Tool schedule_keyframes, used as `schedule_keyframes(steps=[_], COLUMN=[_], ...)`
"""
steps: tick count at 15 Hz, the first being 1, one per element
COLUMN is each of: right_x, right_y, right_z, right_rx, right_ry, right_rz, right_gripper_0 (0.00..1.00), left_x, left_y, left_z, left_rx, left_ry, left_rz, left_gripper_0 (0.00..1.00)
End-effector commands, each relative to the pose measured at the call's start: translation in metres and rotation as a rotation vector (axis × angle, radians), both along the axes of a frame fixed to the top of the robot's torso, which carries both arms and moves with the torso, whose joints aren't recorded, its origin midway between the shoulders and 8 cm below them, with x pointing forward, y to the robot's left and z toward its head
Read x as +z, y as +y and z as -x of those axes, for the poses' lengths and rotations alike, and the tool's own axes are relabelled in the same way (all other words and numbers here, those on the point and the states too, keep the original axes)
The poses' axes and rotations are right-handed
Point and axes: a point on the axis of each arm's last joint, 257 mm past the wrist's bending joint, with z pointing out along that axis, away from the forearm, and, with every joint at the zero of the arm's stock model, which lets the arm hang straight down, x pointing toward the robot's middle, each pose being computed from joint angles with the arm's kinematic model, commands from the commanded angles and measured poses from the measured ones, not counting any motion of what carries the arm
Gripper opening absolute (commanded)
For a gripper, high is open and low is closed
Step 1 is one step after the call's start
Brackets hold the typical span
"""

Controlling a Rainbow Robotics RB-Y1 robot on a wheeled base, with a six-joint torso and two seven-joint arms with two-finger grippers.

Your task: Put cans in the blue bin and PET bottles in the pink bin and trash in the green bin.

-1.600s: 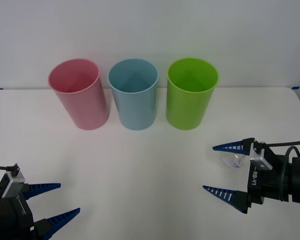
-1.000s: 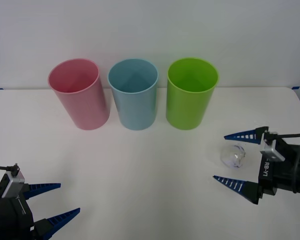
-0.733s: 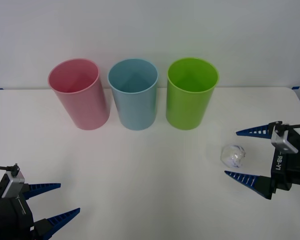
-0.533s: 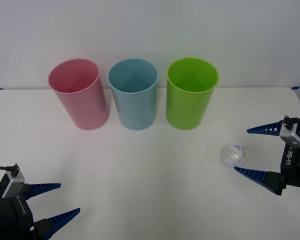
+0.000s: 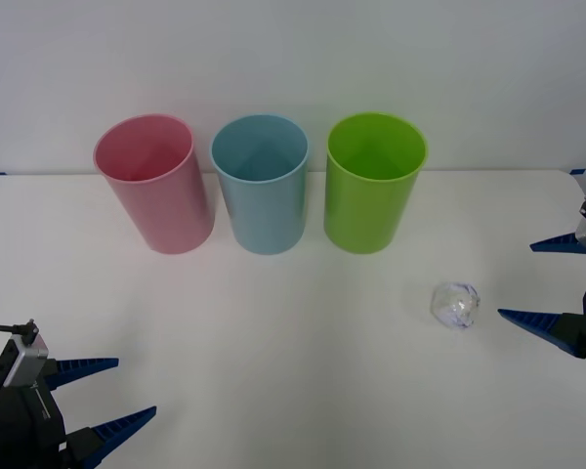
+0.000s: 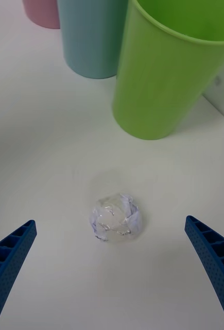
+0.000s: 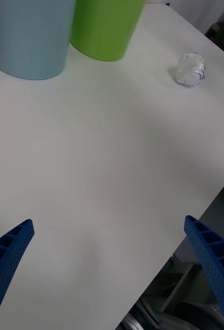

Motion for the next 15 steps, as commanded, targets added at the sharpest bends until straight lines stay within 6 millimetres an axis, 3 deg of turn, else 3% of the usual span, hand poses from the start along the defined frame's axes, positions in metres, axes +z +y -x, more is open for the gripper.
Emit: schedule_keyframes(steps=[1, 8, 15], right_x=[-0.006, -0.031, -0.056], right_y=[-0.006, -0.044, -0.054], right_z=[0.001, -0.003, -0.008], right_rx=[-0.018, -0.122, -0.161], right_ry=[0.04, 0.112, 0.187], right_rz=[0.038, 0.077, 0.045], right_gripper_0=[1.0, 1.0, 1.0], left_x=[0.0, 0.0, 0.0], left_y=[0.0, 0.0, 0.0], left_z=[0.0, 0.0, 0.0], left_rx=[0.0, 0.0, 0.0], left_ry=[0.0, 0.0, 0.0], left_rz=[0.0, 0.0, 0.0], left_gripper_0=[1.0, 1.0, 1.0])
